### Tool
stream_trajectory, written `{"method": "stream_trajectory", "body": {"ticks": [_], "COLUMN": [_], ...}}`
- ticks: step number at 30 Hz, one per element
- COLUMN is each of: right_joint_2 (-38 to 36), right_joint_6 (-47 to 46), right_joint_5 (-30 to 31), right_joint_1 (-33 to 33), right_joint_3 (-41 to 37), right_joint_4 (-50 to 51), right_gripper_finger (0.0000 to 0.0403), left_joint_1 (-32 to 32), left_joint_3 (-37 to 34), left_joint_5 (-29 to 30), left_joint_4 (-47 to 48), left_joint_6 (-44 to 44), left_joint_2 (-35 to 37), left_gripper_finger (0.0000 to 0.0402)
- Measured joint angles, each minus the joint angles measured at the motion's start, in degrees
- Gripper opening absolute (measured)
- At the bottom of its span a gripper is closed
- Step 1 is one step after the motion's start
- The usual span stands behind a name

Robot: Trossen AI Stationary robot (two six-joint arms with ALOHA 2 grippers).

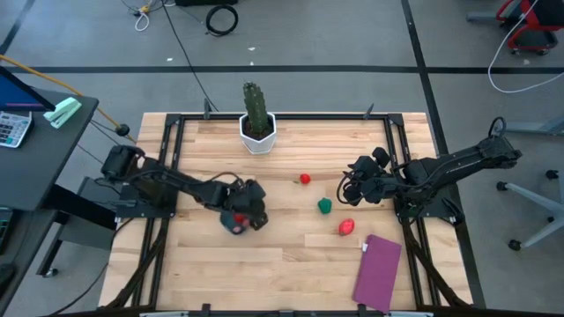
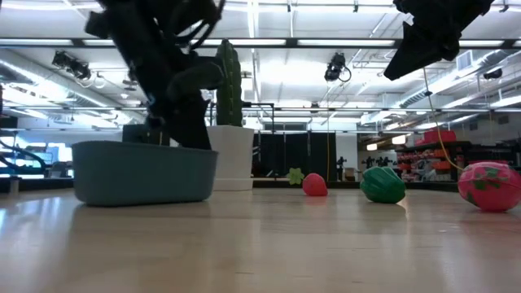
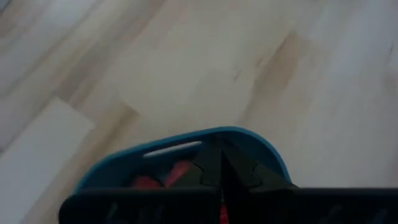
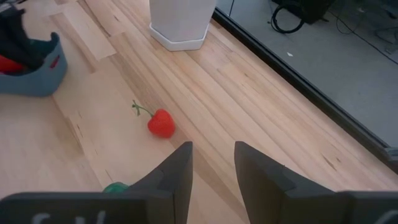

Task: Pick and placing Produce into tupperware
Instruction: Adjust the blue bin, then put the red strawberry into the blue bin

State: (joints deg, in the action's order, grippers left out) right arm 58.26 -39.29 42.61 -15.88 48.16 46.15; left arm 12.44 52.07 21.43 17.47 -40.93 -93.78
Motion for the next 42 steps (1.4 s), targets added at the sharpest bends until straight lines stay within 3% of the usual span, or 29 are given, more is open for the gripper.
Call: {"method": "stream_trajectory", "body": {"ticks": [10,17,21,28,31,34,42], "right_joint_2": [0.0,0.3,1.4,5.5,7.8,9.0,10.7], "right_joint_6": [0.1,0.4,11.8,29.0,33.6,36.8,37.3], "right_joint_5": [0.0,0.0,-0.2,-15.7,-17.6,-17.6,-18.1], "right_joint_1": [0.0,0.0,0.0,0.0,0.0,0.0,0.9], "right_joint_3": [0.0,0.0,0.0,0.0,0.0,0.0,0.0], "right_joint_4": [-0.2,-0.3,-4.4,-22.8,-26.4,-26.4,-33.0], "right_gripper_finger": [0.0126,0.0126,0.0126,0.0126,0.0126,0.0126,0.0127], "left_joint_1": [-7.8,-8.9,-8.7,-8.7,-8.7,-8.4,-7.7], "left_joint_3": [0.0,0.0,0.1,3.9,9.0,15.8,29.9], "left_joint_5": [-3.6,-3.7,-3.7,-3.7,-3.7,-3.6,-3.3], "left_joint_4": [-9.2,-10.4,-10.4,-9.5,-4.9,5.4,31.1], "left_joint_6": [10.8,13.7,18.5,25.6,29.3,31.7,32.8], "left_joint_2": [0.0,0.0,0.0,0.0,0.9,2.0,4.1], "left_gripper_finger": [0.0004,0.0009,0.0032,0.0084,0.0098,0.0101,0.0078]}}
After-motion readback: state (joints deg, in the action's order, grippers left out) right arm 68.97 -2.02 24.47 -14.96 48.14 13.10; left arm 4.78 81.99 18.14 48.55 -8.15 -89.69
